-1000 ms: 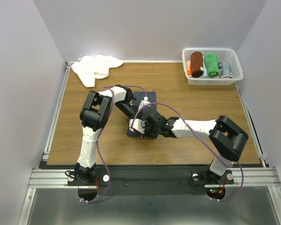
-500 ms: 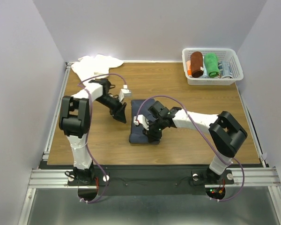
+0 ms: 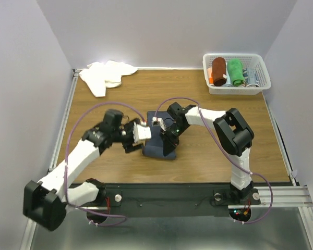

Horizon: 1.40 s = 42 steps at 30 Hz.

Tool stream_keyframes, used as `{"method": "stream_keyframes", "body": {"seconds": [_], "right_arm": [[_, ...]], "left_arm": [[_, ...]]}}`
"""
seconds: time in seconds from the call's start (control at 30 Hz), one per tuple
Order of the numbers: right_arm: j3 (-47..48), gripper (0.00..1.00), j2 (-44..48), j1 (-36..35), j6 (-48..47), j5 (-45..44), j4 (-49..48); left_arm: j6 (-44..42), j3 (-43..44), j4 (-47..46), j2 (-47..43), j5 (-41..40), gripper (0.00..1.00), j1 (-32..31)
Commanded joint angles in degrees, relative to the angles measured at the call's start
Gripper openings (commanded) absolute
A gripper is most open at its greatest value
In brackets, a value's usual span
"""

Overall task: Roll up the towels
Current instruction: Roll the towel

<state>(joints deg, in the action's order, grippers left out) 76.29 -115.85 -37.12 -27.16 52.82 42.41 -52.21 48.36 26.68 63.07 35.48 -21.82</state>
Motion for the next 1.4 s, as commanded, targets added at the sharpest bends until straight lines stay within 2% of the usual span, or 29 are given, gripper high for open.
{"method": "stream_keyframes", "body": {"seconds": [0.0, 0.03, 0.07, 0.13, 0.37, 0.63, 0.73, 0.83, 0.93, 0.97, 1.0, 1.1, 1.17, 1.33, 1.37], "right_arm": [[3.6, 0.02, -4.5, 1.0, 0.4, 6.2, 5.6], [4.3, 0.02, -5.5, 1.3, 0.4, 6.6, 7.4], [6.4, 0.02, -7.4, 1.7, -1.0, 7.2, 9.0], [9.8, 0.03, -9.6, 2.3, -4.0, 8.5, 14.8], [16.4, 0.05, -17.0, 3.7, -11.1, 13.5, 27.0], [19.3, 0.08, -19.8, 4.5, -11.9, 14.3, 29.6], [19.5, 0.09, -20.6, 4.9, -11.5, 15.2, 29.7], [19.9, 0.09, -21.0, 5.1, -11.5, 15.4, 29.8], [20.4, 0.12, -20.7, 5.4, -11.1, 15.3, 29.8], [20.5, 0.15, -20.6, 5.7, -10.7, 14.9, 29.8], [20.7, 0.19, -20.3, 5.9, -10.5, 14.7, 29.8], [22.1, 0.42, -19.1, 7.7, -9.1, 13.6, 29.6], [23.5, 0.48, -17.5, 9.8, -7.1, 12.5, 29.0], [25.7, 0.83, -10.4, 14.3, 0.3, 8.4, 22.2], [25.6, 0.85, -7.1, 15.8, 2.9, 6.4, 20.9]], "left_arm": [[0.6, -10.4, -11.6, -6.0, -13.4, 0.83, -10.2], [0.6, -11.7, -12.8, -7.2, -15.0, 0.84, -15.2], [0.6, -13.8, -15.0, -7.2, -18.7, 0.84, -18.1], [-0.5, -15.2, -16.5, -6.6, -21.1, 0.85, -23.1], [-3.4, -16.4, -24.1, -0.9, -26.6, 0.86, -31.5], [-10.2, -17.6, -29.3, 7.8, -29.1, 0.85, -33.2], [-9.6, -16.5, -29.5, 10.1, -28.2, 0.79, -33.5], [-8.8, -15.4, -28.9, 13.0, -28.2, 0.68, -33.5], [-7.0, -13.7, -27.0, 16.2, -28.2, 0.51, -33.5], [-6.7, -13.3, -24.8, 16.6, -26.9, 0.44, -33.5], [-6.1, -12.8, -23.7, 16.6, -26.0, 0.3, -33.4], [-4.7, -11.4, -18.8, 16.4, -22.9, 0.12, -33.5], [-3.3, -10.2, -15.3, 17.2, -21.3, 0.07, -32.9], [-1.4, -5.7, -7.9, 20.6, -13.3, 0.05, -27.6], [-1.5, -4.7, -5.4, 21.1, -10.6, 0.05, -26.6]]}}
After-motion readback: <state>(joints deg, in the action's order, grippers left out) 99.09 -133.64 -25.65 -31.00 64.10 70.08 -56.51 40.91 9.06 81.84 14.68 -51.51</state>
